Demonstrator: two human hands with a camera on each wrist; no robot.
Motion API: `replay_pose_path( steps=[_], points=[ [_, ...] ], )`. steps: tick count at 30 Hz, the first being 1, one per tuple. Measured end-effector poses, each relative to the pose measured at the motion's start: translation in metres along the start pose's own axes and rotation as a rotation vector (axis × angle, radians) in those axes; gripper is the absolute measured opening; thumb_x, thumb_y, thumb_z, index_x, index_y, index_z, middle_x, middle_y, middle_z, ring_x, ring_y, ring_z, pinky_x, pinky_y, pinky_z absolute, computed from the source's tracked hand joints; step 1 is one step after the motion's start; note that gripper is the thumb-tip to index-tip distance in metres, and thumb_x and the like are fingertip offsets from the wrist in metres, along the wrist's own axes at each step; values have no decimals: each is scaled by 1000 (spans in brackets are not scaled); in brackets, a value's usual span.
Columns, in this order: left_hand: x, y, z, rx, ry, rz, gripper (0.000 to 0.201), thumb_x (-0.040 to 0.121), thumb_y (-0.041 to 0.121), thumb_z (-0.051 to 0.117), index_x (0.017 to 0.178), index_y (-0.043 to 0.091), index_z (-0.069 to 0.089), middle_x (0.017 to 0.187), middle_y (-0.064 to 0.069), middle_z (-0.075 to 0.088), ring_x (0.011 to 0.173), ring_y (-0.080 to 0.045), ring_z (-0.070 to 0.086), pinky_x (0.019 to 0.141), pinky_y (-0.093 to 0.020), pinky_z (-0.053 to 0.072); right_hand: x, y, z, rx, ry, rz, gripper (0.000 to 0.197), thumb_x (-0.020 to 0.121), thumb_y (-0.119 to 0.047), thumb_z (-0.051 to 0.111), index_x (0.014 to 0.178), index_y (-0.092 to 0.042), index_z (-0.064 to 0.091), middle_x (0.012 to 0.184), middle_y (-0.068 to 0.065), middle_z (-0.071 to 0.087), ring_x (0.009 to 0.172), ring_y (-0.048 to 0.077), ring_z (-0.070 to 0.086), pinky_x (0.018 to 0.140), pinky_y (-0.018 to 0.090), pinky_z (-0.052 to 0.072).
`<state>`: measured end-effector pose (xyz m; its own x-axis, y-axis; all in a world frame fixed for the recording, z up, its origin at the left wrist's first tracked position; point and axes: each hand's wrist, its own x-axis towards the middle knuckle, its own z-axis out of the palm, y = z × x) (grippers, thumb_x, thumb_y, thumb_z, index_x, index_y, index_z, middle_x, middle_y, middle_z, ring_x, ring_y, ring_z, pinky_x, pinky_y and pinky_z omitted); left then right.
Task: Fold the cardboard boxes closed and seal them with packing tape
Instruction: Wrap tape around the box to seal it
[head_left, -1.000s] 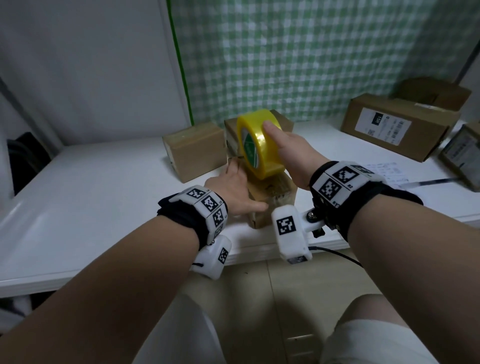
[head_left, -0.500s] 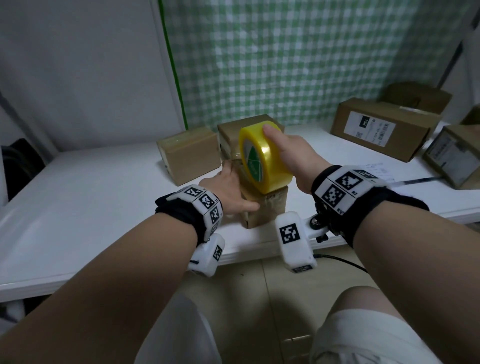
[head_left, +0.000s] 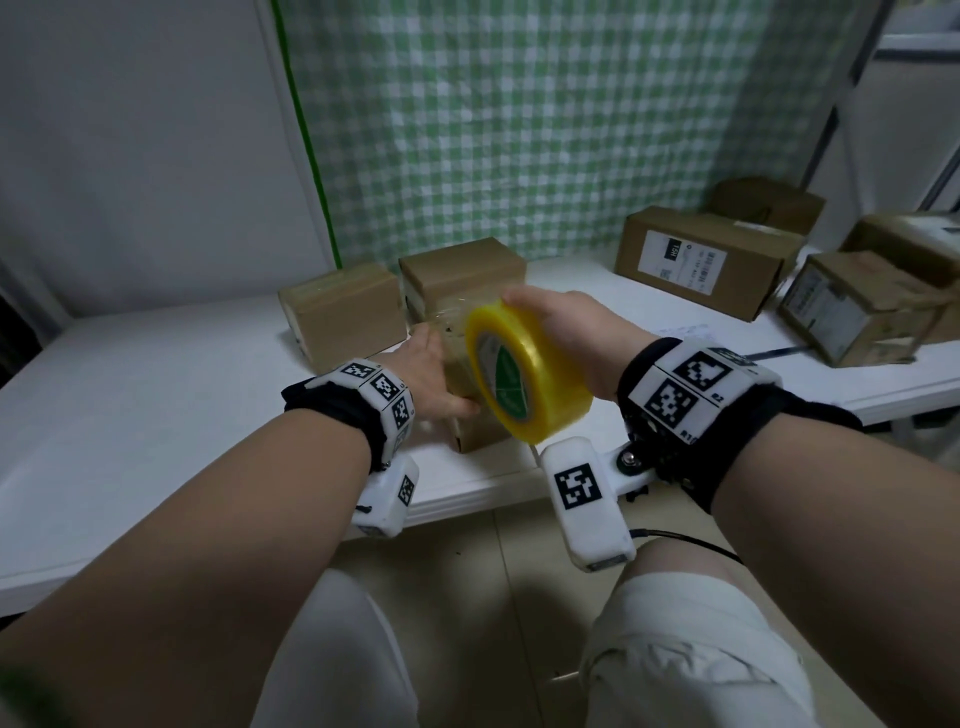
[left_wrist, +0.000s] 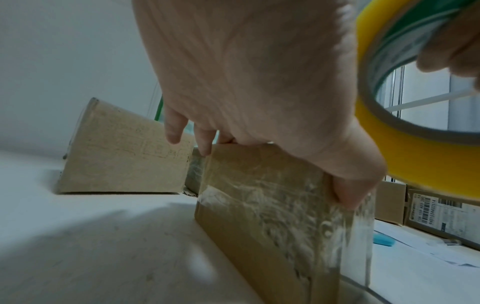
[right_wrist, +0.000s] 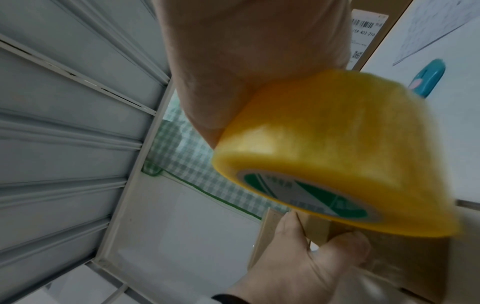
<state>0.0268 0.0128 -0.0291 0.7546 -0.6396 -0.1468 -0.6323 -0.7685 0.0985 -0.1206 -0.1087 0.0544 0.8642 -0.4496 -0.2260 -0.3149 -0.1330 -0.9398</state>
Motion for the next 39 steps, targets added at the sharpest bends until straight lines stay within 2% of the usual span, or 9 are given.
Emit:
replay_pose_path(
  steps=[3,7,10,15,20,25,34,36,39],
  points=[
    [-1,2,-2,20,-24,-14,126,64,74,62,150,10,-4,158,-7,-5,144,-25,15,114,-44,28,-8,6,-2,-17,-35,33,45,92,-43,54,121,-8,59,115,13,64,101,30,62,87,37,50],
    [0,2,-3,10,-19,3,127,60,76,63,151,14,0,155,-6,7,140,-26,25,110,-45,33,-9,18,0,-72,-78,55,43,91,-44,54,114,-8,63,112,14,66,100,31,64,95,42,50],
    [0,2,-3,9,-10,5,127,59,74,64,151,14,-1,156,-5,5,139,-27,27,109,-45,34,-9,25,1,-100,-78,73,46,90,-45,54,115,-9,63,112,13,66,102,31,64,98,47,48],
    [-2,6,-3,24,0,3,124,63,73,64,150,13,0,155,-6,8,138,-27,29,107,-44,36,-12,30,0,-143,-88,116,50,90,-49,52,121,-10,60,115,12,65,102,30,63,98,46,48],
    [-1,4,-3,6,-9,2,126,62,75,63,151,10,-1,156,-9,6,141,-27,23,111,-46,32,-14,34,1,-225,-84,138,54,92,-49,50,128,-10,55,123,13,60,109,31,58,101,46,44],
    [-4,5,-5,29,-27,-7,125,66,72,62,151,9,-5,159,-8,-4,145,-25,15,114,-43,27,-17,42,0,-292,-72,183,54,94,-46,48,134,-10,50,134,14,54,120,32,52,107,46,39],
    [-4,5,-7,-1,-34,-4,127,65,70,65,151,8,-5,159,-8,-4,146,-24,7,117,-43,21,-17,38,0,-353,-83,226,49,95,-43,49,132,-12,50,135,13,52,121,31,50,107,43,38],
    [-2,2,-9,-12,-48,2,132,60,72,68,151,9,-4,159,-9,-2,146,-24,4,118,-44,18,-14,37,2,-406,-66,213,53,93,-46,50,133,-12,48,136,13,51,121,31,50,105,41,40],
    [-5,-2,-26,-15,-155,53,138,51,73,73,151,11,1,158,-6,6,145,-24,8,118,-42,16,-8,34,3,-478,32,168,68,87,-50,58,140,-14,35,128,9,52,107,26,52,83,33,44]
  ],
)
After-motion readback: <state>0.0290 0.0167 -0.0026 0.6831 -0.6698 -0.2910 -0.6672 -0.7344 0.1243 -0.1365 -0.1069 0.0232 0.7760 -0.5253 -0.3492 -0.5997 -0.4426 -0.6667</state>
